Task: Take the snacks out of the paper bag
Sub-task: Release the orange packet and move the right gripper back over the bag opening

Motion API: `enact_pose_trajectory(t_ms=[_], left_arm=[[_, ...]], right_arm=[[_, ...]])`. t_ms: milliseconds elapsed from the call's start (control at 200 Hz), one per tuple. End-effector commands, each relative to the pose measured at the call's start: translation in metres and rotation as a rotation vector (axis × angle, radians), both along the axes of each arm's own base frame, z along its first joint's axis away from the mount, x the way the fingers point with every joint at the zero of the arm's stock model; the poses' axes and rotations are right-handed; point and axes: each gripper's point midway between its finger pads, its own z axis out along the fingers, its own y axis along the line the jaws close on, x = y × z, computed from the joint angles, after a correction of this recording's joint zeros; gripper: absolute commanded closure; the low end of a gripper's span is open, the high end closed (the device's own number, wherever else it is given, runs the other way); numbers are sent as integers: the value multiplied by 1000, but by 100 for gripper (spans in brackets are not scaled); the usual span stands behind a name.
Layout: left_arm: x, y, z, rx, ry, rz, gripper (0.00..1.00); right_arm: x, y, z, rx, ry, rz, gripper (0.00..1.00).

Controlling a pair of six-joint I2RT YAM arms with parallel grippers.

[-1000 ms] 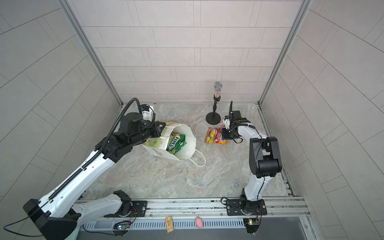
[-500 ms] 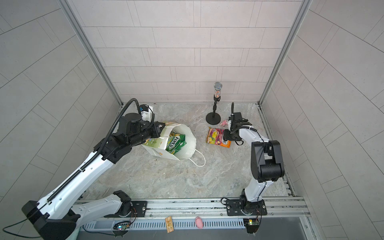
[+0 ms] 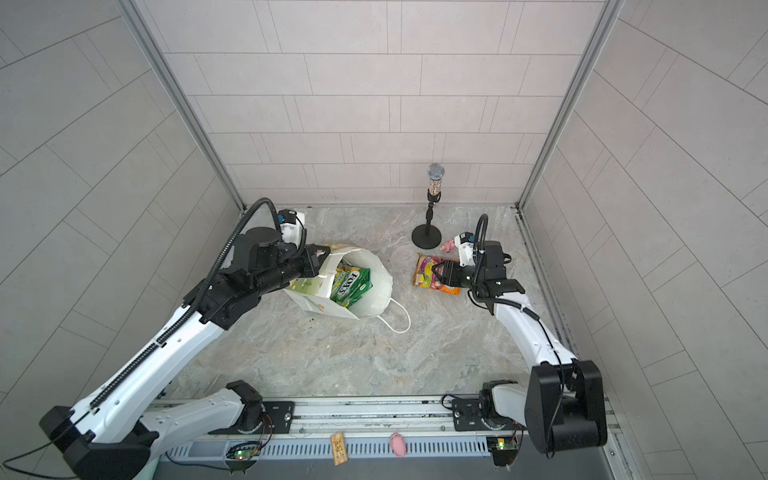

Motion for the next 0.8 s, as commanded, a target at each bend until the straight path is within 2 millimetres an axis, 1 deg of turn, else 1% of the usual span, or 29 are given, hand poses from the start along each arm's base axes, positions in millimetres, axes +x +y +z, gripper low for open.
enact_pose_trajectory(t_ms=[0,70,145,280,355,490,796], left_arm=[[-5,-3,8,-15,-35,-32,100],[-6,-5,9,-24,-39,-39,100],[-6,-6,11,-35,-42,-46,100],[-8,-7,13,-48,-45,-51,100],[-8,-7,14,-53,-46,-53,100],[-9,-9,14,-62,-46,-65,100],[-18,-18,22,-96,-55,-132,100]], right_arm=[[-17,38,43,104,-127,130,43],[-30,55,52,97,-169,172,43],[-42,73,56,85,-193,213,43],[-63,106,53,46,-216,300,44],[-72,124,49,47,-222,354,47],[-81,150,34,30,-198,424,53],[-84,196,-8,-40,-112,517,54]])
